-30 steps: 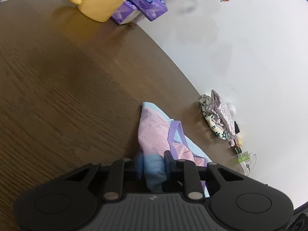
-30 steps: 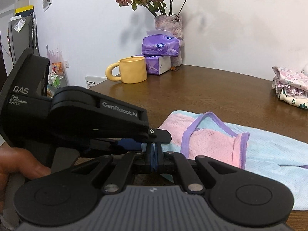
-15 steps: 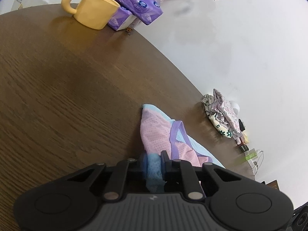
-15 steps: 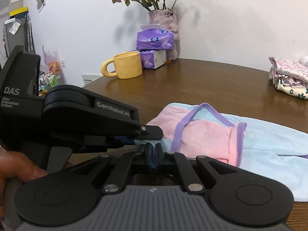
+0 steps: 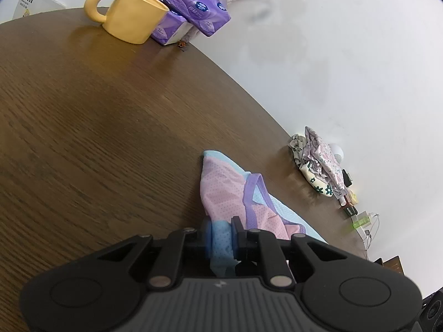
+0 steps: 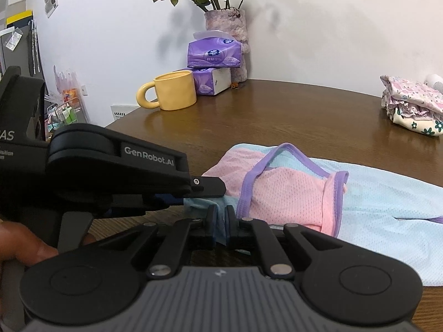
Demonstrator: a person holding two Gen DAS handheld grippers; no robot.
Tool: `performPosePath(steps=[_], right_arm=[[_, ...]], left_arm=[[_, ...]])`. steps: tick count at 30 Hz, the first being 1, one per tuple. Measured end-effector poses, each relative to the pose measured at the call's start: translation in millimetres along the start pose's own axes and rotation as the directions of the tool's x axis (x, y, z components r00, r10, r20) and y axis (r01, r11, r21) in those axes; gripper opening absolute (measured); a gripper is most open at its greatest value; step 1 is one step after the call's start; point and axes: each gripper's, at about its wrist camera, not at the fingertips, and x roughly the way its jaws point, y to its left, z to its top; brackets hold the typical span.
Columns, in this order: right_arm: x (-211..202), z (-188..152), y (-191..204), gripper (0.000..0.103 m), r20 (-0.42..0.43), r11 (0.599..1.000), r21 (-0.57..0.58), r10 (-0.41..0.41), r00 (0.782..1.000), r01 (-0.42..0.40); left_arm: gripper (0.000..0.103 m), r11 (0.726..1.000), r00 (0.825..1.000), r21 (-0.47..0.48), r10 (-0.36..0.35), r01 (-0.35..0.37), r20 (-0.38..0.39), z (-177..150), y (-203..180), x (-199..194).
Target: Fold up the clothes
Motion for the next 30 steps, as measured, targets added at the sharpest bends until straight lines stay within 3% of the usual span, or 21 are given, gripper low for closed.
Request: performPosePath(steps=[14, 18, 21, 23, 30], right_arm=[[-1.7, 0.1, -4.7, 0.006, 0.004, 1.000, 0.011, 0.012, 1.000, -0.012], [-2.9, -0.2, -5.4, 0.006, 0.005, 1.000, 0.011, 0.018, 1.000, -0.018], [-4.1, -0.3, -4.9, 0.016, 0.003, 0.999, 0.003, 0.033, 0.999, -0.033], [-6.2, -0.7, -1.9, 0.039, 0.006, 0.999, -0.023, 0.044, 0.999, -0.044], [-1.5, -0.6, 17.1, 0.041, 0.007, 0.979, -0.201, 0.032, 0.999, -0.030]], left_arm=[[0.018, 0.998, 1.000, -0.055, -0.004, 0.004, 0.007, -0.9, 5.0, -0.4], [0.014, 0.999, 1.000, -0.054, -0.005, 0.005, 0.010, -0.7, 5.3, 1.3], [0.011, 0.999, 1.000, -0.044, -0.011, 0.011, 0.004, 0.1, 5.4, 2.7], [0.010, 0.999, 1.000, -0.037, -0.016, 0.016, 0.007, 0.9, 4.4, 1.9], [0.009, 0.999, 0.999, -0.016, -0.034, 0.034, 0.014, 4.7, -1.8, -1.0]])
